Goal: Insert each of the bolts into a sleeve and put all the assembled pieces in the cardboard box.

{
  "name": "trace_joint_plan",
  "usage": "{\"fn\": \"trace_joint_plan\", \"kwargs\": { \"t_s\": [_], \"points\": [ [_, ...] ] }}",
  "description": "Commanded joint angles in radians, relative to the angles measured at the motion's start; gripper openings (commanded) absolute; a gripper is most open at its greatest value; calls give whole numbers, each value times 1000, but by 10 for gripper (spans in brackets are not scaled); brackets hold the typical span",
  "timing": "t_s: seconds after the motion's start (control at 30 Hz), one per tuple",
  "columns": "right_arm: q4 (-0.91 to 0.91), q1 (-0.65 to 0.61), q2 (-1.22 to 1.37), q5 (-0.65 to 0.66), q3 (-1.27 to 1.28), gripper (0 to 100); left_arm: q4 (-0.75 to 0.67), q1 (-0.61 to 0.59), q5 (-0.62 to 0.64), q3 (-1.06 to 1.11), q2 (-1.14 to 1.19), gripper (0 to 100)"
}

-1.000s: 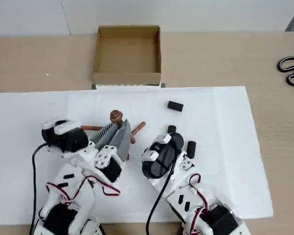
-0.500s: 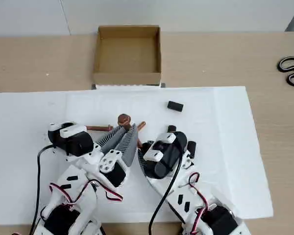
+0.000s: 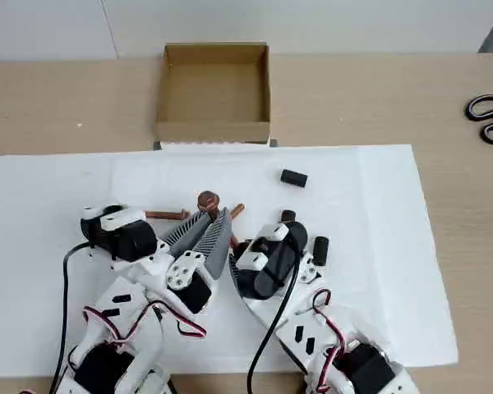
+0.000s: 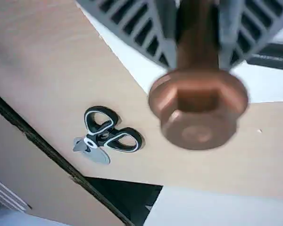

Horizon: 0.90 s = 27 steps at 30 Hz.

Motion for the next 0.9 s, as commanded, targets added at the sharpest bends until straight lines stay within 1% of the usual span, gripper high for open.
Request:
{"fn": "trace_joint_plan", "kwargs": {
  "t_s": [0.0, 0.13, 0.33, 0.43, 0.63, 0.87],
  "points": [
    [-56, -2, -5, -12, -5, 2, -31, 11, 6, -4, -11, 6],
    [-96, -2, -1, -11, -5, 2, -29, 61, 6, -4, -12, 6],
    [-101, -2, -1, -11, -5, 2, -26, 71, 6, -1, -9, 6],
    [-101, -2, -1, -11, -8, 2, -18, 71, 6, 39, -9, 6],
    [-101, 1, -7, -5, -11, 2, 141, 94, 5, 39, -12, 6],
    [-102, 4, -5, -3, -48, 2, 308, 94, -2, 4, -12, 6]
  ]
}}
